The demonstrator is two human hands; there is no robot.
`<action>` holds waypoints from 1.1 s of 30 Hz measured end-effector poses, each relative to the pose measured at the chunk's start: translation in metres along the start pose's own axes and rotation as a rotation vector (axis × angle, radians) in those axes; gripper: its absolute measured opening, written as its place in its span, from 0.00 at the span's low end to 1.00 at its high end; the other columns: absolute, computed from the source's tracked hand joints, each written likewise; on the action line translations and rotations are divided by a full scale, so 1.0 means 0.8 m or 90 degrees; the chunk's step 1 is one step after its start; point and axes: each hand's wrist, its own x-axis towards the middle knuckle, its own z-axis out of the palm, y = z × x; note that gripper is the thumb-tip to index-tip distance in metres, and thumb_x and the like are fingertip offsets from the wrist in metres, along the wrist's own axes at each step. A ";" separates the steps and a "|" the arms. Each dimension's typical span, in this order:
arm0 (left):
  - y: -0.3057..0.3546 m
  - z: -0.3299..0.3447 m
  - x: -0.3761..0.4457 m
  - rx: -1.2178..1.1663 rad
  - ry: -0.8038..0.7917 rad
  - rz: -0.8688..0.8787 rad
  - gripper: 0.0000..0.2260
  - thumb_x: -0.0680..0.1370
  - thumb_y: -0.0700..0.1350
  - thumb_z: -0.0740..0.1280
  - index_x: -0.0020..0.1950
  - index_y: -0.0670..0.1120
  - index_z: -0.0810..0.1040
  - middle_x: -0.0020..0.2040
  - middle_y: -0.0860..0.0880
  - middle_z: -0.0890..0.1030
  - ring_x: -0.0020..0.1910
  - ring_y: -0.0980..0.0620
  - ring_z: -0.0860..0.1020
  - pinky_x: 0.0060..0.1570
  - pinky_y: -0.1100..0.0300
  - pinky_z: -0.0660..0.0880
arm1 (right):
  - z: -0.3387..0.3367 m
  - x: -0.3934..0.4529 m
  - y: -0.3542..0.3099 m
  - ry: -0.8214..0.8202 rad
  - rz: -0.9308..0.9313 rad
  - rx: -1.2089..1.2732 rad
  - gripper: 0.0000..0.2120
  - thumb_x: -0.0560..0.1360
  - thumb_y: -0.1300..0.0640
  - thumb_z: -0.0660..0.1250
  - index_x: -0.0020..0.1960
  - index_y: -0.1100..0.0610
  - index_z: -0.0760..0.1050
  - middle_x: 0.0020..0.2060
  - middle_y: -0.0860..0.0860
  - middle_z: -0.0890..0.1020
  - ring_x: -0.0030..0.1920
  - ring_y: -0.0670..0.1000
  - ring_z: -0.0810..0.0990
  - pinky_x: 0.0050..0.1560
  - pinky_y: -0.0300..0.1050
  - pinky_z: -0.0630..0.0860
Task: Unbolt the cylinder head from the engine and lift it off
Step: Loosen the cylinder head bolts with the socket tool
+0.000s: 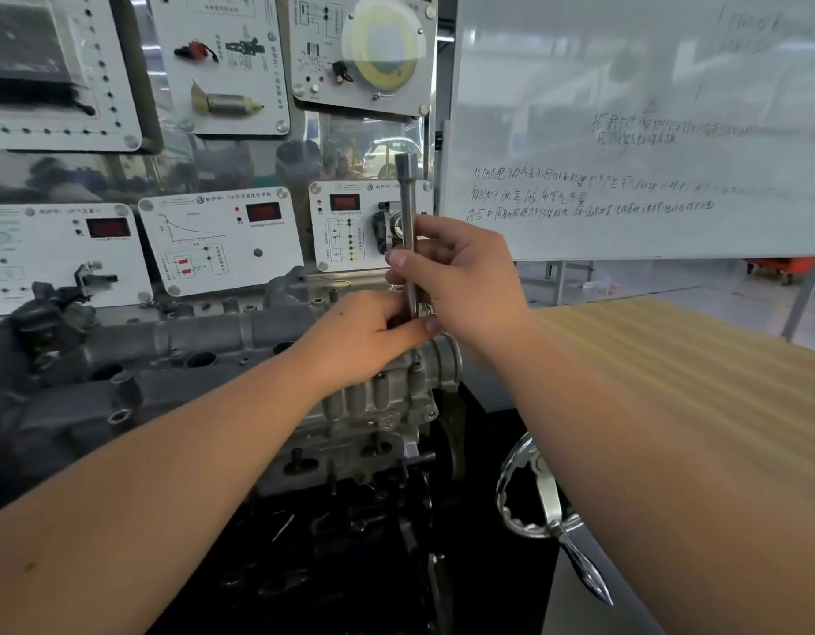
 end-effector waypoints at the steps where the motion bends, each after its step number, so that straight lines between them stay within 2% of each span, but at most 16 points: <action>1: -0.001 0.001 0.000 -0.003 -0.001 -0.007 0.20 0.79 0.60 0.68 0.34 0.48 0.73 0.25 0.55 0.73 0.24 0.60 0.71 0.26 0.67 0.66 | 0.000 -0.001 0.001 -0.004 -0.002 0.004 0.28 0.75 0.62 0.71 0.43 0.24 0.79 0.38 0.43 0.86 0.39 0.44 0.86 0.38 0.33 0.78; 3: 0.000 0.000 -0.001 -0.013 -0.005 -0.015 0.20 0.78 0.59 0.69 0.32 0.49 0.72 0.24 0.56 0.73 0.24 0.61 0.70 0.26 0.67 0.65 | 0.000 -0.003 0.004 -0.001 -0.007 0.014 0.24 0.75 0.60 0.71 0.44 0.26 0.80 0.38 0.45 0.87 0.40 0.45 0.86 0.38 0.37 0.78; 5: 0.002 0.000 -0.003 -0.013 -0.005 -0.010 0.20 0.78 0.58 0.69 0.31 0.50 0.70 0.24 0.59 0.73 0.23 0.61 0.70 0.26 0.68 0.65 | -0.001 -0.005 0.009 0.011 -0.004 0.037 0.21 0.74 0.59 0.71 0.45 0.29 0.82 0.39 0.47 0.87 0.41 0.48 0.86 0.43 0.47 0.81; 8: 0.004 0.000 -0.006 -0.013 -0.002 -0.007 0.20 0.79 0.58 0.68 0.31 0.50 0.70 0.25 0.60 0.73 0.24 0.61 0.70 0.28 0.69 0.66 | -0.001 -0.010 0.012 0.020 0.004 0.040 0.21 0.74 0.58 0.70 0.46 0.28 0.81 0.39 0.45 0.87 0.42 0.47 0.86 0.46 0.51 0.84; 10: 0.004 0.001 -0.008 -0.023 -0.015 -0.015 0.19 0.80 0.59 0.66 0.33 0.50 0.71 0.26 0.60 0.73 0.24 0.61 0.70 0.28 0.68 0.66 | 0.001 -0.014 0.014 0.030 0.009 0.028 0.15 0.75 0.58 0.70 0.47 0.35 0.83 0.40 0.45 0.87 0.43 0.46 0.86 0.44 0.55 0.85; 11: 0.004 0.001 -0.009 -0.033 -0.024 -0.020 0.19 0.80 0.58 0.66 0.35 0.48 0.73 0.26 0.60 0.73 0.24 0.61 0.70 0.28 0.68 0.66 | 0.002 -0.017 0.015 0.041 0.011 0.024 0.13 0.76 0.58 0.70 0.48 0.39 0.83 0.40 0.45 0.87 0.43 0.46 0.86 0.43 0.54 0.85; 14: 0.006 -0.001 -0.010 -0.044 -0.034 -0.028 0.16 0.80 0.56 0.66 0.41 0.45 0.79 0.30 0.55 0.78 0.26 0.56 0.74 0.28 0.65 0.67 | 0.008 -0.023 0.019 0.084 0.012 0.015 0.08 0.78 0.59 0.69 0.50 0.47 0.83 0.36 0.45 0.85 0.40 0.42 0.84 0.41 0.38 0.80; 16: 0.008 -0.002 -0.011 -0.046 -0.031 -0.039 0.11 0.79 0.55 0.66 0.42 0.51 0.81 0.37 0.50 0.83 0.33 0.51 0.79 0.35 0.54 0.75 | 0.015 -0.027 0.021 0.118 0.024 0.002 0.07 0.78 0.58 0.71 0.55 0.55 0.84 0.36 0.44 0.84 0.39 0.41 0.81 0.42 0.36 0.76; 18: 0.010 -0.003 -0.011 -0.044 -0.030 -0.042 0.06 0.79 0.54 0.65 0.44 0.62 0.81 0.41 0.56 0.84 0.38 0.52 0.82 0.38 0.54 0.79 | 0.022 -0.032 0.024 0.147 0.030 -0.016 0.12 0.77 0.56 0.73 0.59 0.57 0.83 0.42 0.44 0.85 0.44 0.41 0.82 0.47 0.37 0.78; 20: 0.010 -0.003 -0.012 -0.035 -0.031 -0.039 0.13 0.79 0.51 0.65 0.44 0.72 0.78 0.42 0.61 0.84 0.39 0.52 0.82 0.37 0.55 0.80 | 0.030 -0.038 0.027 0.183 0.044 -0.011 0.18 0.76 0.53 0.74 0.64 0.54 0.81 0.51 0.45 0.86 0.53 0.42 0.83 0.57 0.41 0.79; 21: 0.009 -0.002 -0.012 -0.032 -0.027 -0.041 0.15 0.79 0.49 0.65 0.44 0.73 0.78 0.42 0.62 0.83 0.39 0.53 0.82 0.37 0.56 0.80 | 0.033 -0.040 0.029 0.202 0.044 0.002 0.18 0.75 0.53 0.74 0.65 0.51 0.81 0.52 0.45 0.86 0.54 0.43 0.83 0.59 0.44 0.79; 24: 0.007 -0.001 -0.011 -0.037 -0.017 -0.051 0.14 0.79 0.47 0.66 0.45 0.69 0.80 0.45 0.65 0.83 0.42 0.59 0.82 0.38 0.60 0.80 | 0.039 -0.046 0.037 0.245 0.028 0.023 0.14 0.74 0.55 0.73 0.60 0.49 0.83 0.49 0.45 0.86 0.52 0.43 0.84 0.58 0.48 0.81; 25: 0.007 0.000 -0.010 -0.045 -0.017 -0.054 0.11 0.78 0.48 0.66 0.45 0.65 0.81 0.45 0.64 0.84 0.42 0.60 0.83 0.40 0.58 0.81 | 0.039 -0.047 0.041 0.256 0.027 0.034 0.15 0.74 0.55 0.73 0.61 0.51 0.83 0.50 0.46 0.86 0.52 0.43 0.84 0.58 0.47 0.81; 27: 0.010 0.001 -0.011 -0.077 -0.022 -0.056 0.06 0.78 0.51 0.66 0.48 0.59 0.83 0.44 0.58 0.86 0.43 0.55 0.84 0.46 0.49 0.82 | 0.037 -0.050 0.048 0.272 0.015 0.059 0.16 0.74 0.54 0.73 0.62 0.55 0.83 0.51 0.48 0.87 0.53 0.44 0.84 0.58 0.45 0.81; 29: 0.017 -0.002 -0.013 -0.114 -0.034 -0.047 0.10 0.79 0.54 0.65 0.50 0.54 0.85 0.45 0.52 0.87 0.47 0.49 0.85 0.54 0.42 0.80 | 0.033 -0.050 0.052 0.283 -0.003 0.063 0.17 0.75 0.54 0.72 0.62 0.56 0.82 0.51 0.48 0.87 0.53 0.43 0.84 0.57 0.43 0.81; 33: 0.015 -0.003 -0.012 -0.136 -0.040 -0.052 0.10 0.82 0.47 0.67 0.54 0.43 0.84 0.49 0.43 0.86 0.53 0.41 0.83 0.58 0.39 0.77 | 0.031 -0.045 0.058 0.257 0.003 0.061 0.17 0.77 0.53 0.68 0.64 0.56 0.81 0.52 0.49 0.87 0.56 0.45 0.84 0.61 0.52 0.80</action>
